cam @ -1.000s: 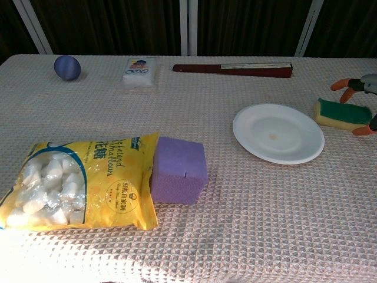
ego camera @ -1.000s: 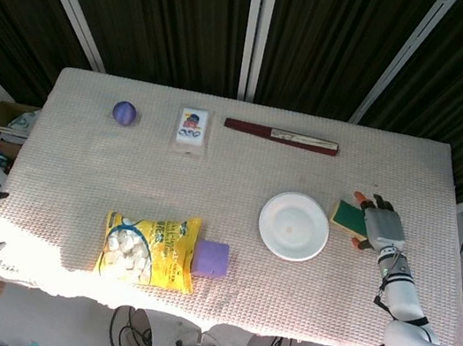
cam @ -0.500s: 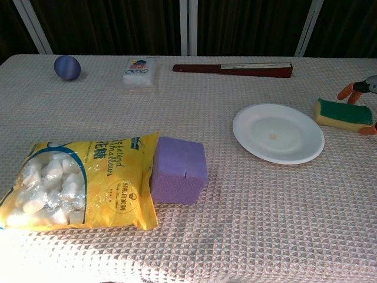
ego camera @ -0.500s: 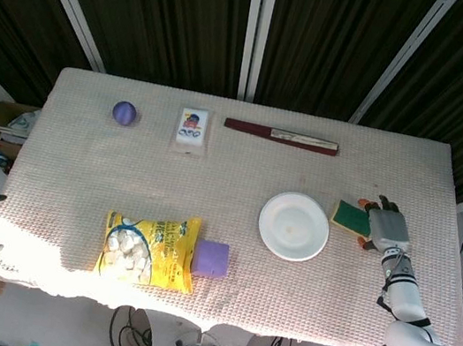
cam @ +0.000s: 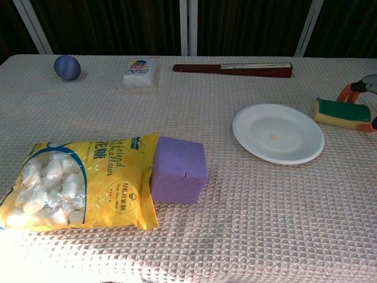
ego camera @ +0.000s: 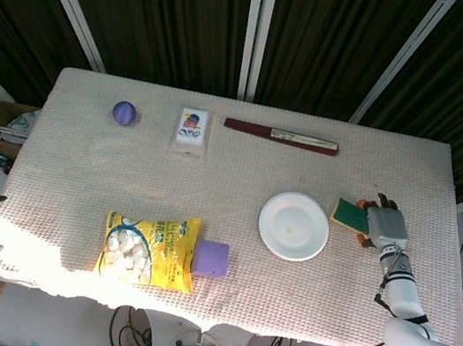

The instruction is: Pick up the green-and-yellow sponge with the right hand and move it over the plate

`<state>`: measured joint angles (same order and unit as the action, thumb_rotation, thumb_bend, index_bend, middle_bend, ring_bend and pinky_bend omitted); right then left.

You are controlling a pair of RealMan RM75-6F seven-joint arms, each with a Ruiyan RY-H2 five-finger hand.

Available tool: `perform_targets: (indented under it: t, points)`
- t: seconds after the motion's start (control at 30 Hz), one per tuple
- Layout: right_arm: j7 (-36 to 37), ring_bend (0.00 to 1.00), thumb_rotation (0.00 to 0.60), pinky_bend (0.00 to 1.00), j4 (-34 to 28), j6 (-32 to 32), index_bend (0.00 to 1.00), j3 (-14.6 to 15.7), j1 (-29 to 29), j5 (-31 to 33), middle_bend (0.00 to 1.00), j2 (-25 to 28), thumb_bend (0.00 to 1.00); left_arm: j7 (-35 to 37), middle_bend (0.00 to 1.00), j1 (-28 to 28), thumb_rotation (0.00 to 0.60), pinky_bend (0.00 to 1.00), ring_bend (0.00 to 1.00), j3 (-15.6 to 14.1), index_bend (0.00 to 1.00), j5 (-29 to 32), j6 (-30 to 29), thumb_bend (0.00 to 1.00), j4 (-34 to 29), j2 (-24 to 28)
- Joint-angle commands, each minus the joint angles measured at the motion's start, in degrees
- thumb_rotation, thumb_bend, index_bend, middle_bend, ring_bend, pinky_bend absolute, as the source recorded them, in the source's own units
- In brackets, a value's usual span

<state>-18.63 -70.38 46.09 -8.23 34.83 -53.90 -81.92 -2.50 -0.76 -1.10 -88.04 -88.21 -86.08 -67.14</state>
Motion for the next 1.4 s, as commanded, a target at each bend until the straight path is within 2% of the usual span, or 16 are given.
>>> perform_targets:
  t: [0.03, 0.37, 0.63, 0.8, 1.0, 1.2, 1.4]
  points:
    - [0.63, 0.03, 0.6, 0.14, 0.55, 0.21, 0.26, 0.11, -0.08, -0.54, 0.26, -0.37, 0.21, -0.05, 0.15, 0.14, 0.6, 0.13, 0.08, 0.0, 0.22, -0.19, 0.09, 0.02, 0.01, 0.11]
    - [4.69, 0.08, 0.6, 0.16, 4.33, 4.19, 0.37, 1.09, -1.09, -7.7, 0.32, -2.39, 0.23, -0.58, 0.15, 0.16, 0.6, 0.13, 0.08, -0.29, 0.22, 0.17, 0.9, 0.02, -0.83, 0.58]
    - [10.85, 0.2, 0.6, 0.22, 9.83, 12.46, 0.59, 2.62, -2.65, -18.08, 0.42, -4.91, 0.24, -1.4, 0.15, 0.31, 0.6, 0.13, 0.08, -0.3, 0.23, 0.26, 1.26, 0.02, -1.84, 1.02]
    - [15.16, 0.28, 0.6, 0.27, 13.21, 18.2, 0.71, 3.64, -3.54, -24.04, 0.48, -5.94, 0.28, -1.86, 0.15, 0.54, 0.6, 0.13, 0.08, -0.17, 0.23, 0.24, 1.42, 0.02, -2.42, 1.18]
    - [18.84, 0.36, 0.6, 0.32, 14.43, 22.82, 0.83, 4.64, -3.89, -29.38, 0.57, -5.25, 0.43, -2.46, 0.15, 0.67, 0.6, 0.13, 0.08, -0.13, 0.23, 0.16, 1.47, 0.02, -3.04, 1.44]
    - [15.77, 0.4, 0.6, 0.33, 11.31, 25.71, 0.94, 6.85, -2.53, -36.19, 0.65, -1.96, 0.53, -2.96, 0.15, 0.71, 0.6, 0.13, 0.08, -0.17, 0.23, -0.06, 1.35, 0.02, -3.83, 1.79]
    - [6.05, 0.41, 0.6, 0.33, 5.99, 24.61, 0.99, 9.24, -0.77, -41.38, 0.68, 0.28, 0.56, -3.42, 0.15, 0.7, 0.6, 0.13, 0.08, -0.27, 0.23, -0.18, 1.33, 0.02, -4.41, 1.78]
